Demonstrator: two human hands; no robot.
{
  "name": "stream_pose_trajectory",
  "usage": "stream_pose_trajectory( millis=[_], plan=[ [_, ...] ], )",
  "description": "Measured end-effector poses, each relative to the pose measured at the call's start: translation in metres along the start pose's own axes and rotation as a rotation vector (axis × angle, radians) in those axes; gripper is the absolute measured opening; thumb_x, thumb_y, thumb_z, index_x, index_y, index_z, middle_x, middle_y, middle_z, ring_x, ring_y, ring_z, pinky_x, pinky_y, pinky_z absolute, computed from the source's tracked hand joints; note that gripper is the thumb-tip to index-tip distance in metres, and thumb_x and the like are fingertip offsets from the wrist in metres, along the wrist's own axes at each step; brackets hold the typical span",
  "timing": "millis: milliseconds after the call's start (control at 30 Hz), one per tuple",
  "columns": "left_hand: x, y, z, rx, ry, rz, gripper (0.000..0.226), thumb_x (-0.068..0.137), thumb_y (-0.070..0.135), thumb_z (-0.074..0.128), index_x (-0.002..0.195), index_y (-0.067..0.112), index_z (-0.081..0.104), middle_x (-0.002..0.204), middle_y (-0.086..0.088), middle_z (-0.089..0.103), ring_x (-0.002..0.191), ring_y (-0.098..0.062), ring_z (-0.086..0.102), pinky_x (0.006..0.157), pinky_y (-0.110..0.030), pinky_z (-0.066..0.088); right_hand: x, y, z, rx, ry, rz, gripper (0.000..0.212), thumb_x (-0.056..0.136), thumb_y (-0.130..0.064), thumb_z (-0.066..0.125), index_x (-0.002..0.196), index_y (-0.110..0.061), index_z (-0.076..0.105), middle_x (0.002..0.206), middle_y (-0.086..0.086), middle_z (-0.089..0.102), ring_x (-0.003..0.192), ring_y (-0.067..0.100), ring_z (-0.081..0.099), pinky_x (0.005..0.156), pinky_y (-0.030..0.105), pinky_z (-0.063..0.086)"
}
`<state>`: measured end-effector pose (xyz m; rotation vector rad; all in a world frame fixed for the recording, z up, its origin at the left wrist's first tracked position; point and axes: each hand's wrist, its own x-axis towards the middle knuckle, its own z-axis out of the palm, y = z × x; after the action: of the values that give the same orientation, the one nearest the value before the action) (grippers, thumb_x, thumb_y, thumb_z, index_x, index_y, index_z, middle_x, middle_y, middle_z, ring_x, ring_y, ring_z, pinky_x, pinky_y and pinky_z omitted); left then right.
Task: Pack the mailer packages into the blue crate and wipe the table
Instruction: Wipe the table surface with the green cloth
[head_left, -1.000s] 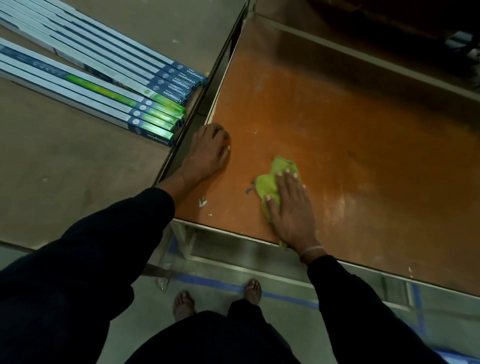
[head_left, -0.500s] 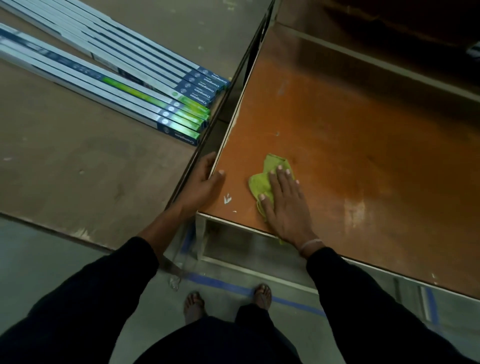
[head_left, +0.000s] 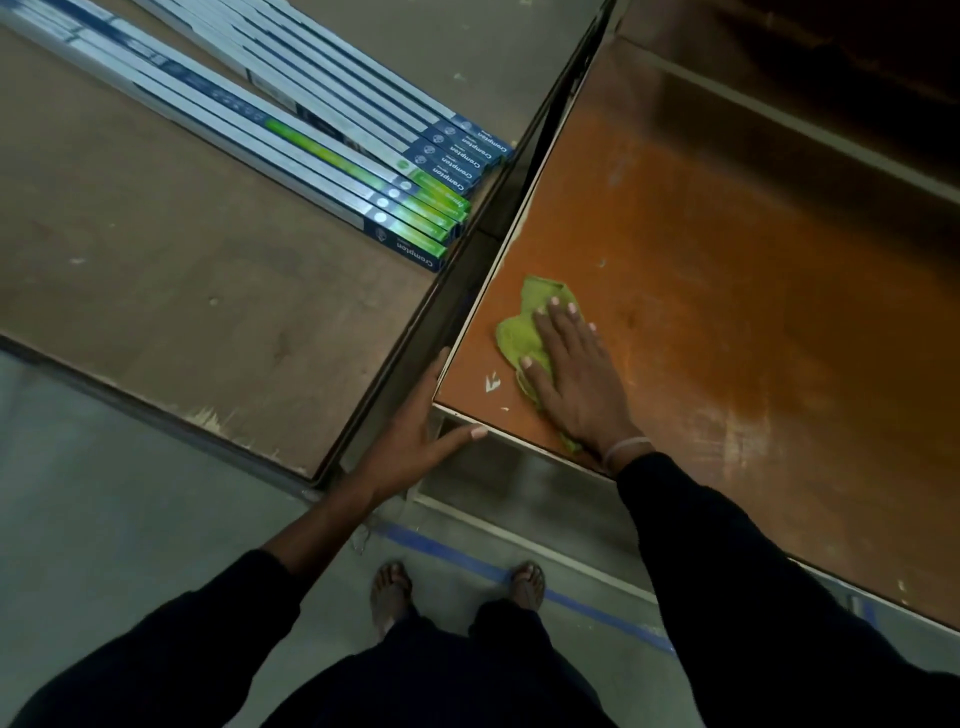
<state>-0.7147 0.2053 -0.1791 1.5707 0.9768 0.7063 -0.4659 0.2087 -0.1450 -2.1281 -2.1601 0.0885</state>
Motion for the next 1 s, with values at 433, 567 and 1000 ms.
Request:
stream_pose_trajectory(
  millis=[433, 567, 1000],
  plan=[
    [-0.013, -0.015, 0.008, 0.082, 0.102, -0.090, 0.094, 0.089, 0.042, 0.078, 0.161, 0.031, 0.020, 0.158, 0.016, 0.043, 0.145, 0.001, 0.039, 0.120, -0.037, 0.037, 0.027, -0.040, 0.007, 0.038, -0.023, -0.098, 0.064, 0.107, -0.052, 0.022, 0.160, -0.019, 0.013, 0.168, 0.004, 0.003, 0.155, 0.019, -0.005, 0.126, 0.047, 0.006],
    [-0.020, -0.025, 0.010, 0.151, 0.075, -0.099, 0.094, 0.094, 0.033, 0.074, 0.163, 0.032, 0.011, 0.165, 0.013, 0.031, 0.150, -0.002, 0.032, 0.121, -0.035, 0.035, 0.014, -0.044, 0.007, 0.013, -0.053, -0.290, 0.064, 0.107, -0.051, 0.025, 0.161, -0.020, 0.009, 0.169, 0.002, 0.001, 0.155, 0.016, -0.008, 0.125, 0.048, 0.009],
    [-0.055, -0.056, 0.011, 0.229, 0.036, -0.056, 0.086, 0.100, 0.019, 0.062, 0.164, 0.014, 0.005, 0.171, 0.006, 0.009, 0.157, -0.005, 0.012, 0.126, -0.037, 0.023, 0.033, -0.061, 0.015, 0.064, -0.021, -0.180, 0.064, 0.107, -0.051, 0.021, 0.160, -0.018, 0.011, 0.168, 0.006, 0.004, 0.155, 0.019, -0.003, 0.126, 0.048, 0.006]
  ],
)
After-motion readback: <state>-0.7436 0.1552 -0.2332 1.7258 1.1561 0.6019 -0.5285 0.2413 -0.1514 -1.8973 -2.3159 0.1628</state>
